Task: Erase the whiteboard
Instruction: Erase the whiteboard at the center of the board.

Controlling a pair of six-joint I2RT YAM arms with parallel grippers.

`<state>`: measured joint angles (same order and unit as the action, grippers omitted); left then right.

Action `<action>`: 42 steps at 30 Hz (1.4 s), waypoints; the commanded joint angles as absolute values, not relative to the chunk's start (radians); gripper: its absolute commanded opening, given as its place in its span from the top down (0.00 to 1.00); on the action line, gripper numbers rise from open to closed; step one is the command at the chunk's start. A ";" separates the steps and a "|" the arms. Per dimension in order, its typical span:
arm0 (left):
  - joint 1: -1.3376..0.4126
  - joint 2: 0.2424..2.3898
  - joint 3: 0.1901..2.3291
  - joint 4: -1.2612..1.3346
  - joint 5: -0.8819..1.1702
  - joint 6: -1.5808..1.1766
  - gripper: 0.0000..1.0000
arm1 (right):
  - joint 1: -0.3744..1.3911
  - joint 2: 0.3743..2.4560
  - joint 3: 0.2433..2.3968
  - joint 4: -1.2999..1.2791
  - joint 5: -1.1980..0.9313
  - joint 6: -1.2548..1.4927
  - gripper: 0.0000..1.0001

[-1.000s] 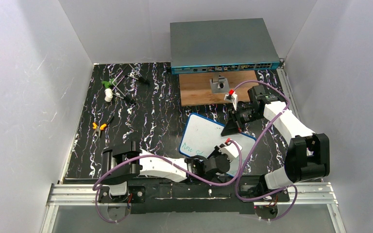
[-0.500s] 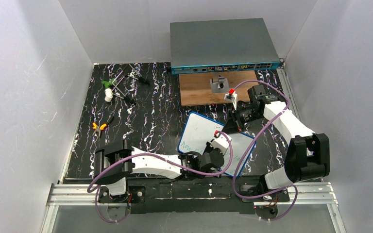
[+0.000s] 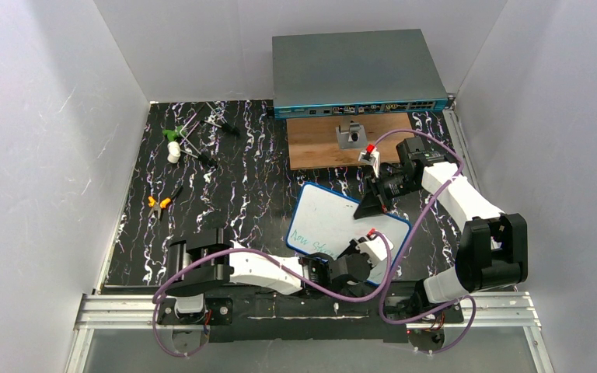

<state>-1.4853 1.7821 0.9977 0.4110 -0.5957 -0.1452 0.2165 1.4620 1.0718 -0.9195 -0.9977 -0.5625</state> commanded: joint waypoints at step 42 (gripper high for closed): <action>-1.393 1.745 1.084 0.121 -0.872 -0.395 1.00 | 0.228 1.456 1.105 -0.982 -1.128 -0.560 0.99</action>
